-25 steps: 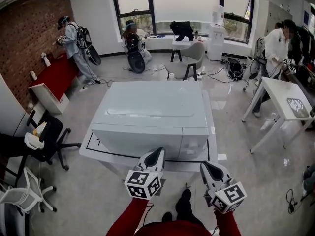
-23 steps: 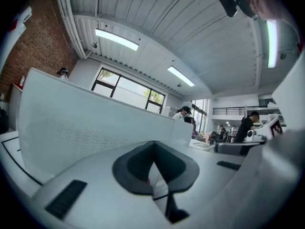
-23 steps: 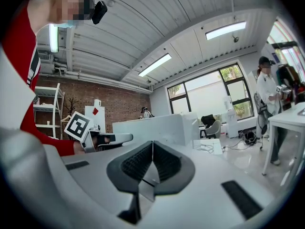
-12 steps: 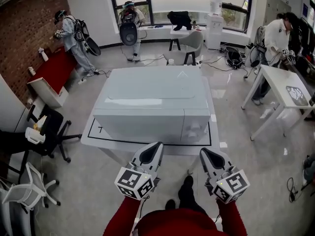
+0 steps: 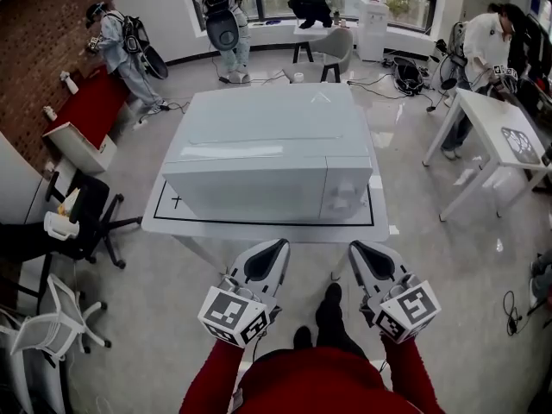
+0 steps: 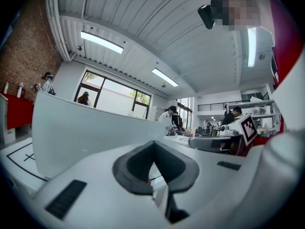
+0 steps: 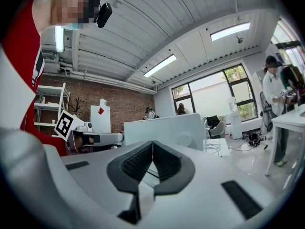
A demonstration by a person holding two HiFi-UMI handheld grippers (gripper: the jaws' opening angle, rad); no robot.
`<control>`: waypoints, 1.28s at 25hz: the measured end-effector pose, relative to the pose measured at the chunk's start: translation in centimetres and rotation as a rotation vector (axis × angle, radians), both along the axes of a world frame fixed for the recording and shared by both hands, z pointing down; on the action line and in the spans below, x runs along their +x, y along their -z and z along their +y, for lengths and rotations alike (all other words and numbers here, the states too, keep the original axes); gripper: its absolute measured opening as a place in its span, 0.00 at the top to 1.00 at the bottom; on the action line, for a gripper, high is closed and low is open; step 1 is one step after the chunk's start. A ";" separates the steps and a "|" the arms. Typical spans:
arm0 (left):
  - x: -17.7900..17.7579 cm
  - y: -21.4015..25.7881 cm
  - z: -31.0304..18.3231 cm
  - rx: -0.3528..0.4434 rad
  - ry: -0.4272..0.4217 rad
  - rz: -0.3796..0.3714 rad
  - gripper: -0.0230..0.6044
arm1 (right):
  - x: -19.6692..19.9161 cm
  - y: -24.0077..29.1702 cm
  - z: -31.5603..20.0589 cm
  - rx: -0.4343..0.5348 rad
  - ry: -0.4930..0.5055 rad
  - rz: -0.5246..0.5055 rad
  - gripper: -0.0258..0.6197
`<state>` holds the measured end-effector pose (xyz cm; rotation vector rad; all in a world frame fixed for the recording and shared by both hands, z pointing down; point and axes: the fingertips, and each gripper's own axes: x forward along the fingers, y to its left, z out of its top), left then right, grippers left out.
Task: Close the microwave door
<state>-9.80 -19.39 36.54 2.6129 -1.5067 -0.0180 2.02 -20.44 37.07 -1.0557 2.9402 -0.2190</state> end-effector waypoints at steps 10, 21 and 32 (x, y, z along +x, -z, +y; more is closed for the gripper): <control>-0.4 -0.3 1.9 -0.005 0.022 0.028 0.95 | -0.2 -0.1 1.1 0.009 -0.010 0.011 0.94; -1.8 -0.2 3.9 0.002 0.073 0.007 0.95 | 1.6 -0.7 2.5 -0.026 -0.056 0.008 0.94; -2.3 -0.7 5.3 -0.005 0.103 0.021 0.95 | 2.4 -1.3 3.7 -0.065 -0.075 -0.019 0.94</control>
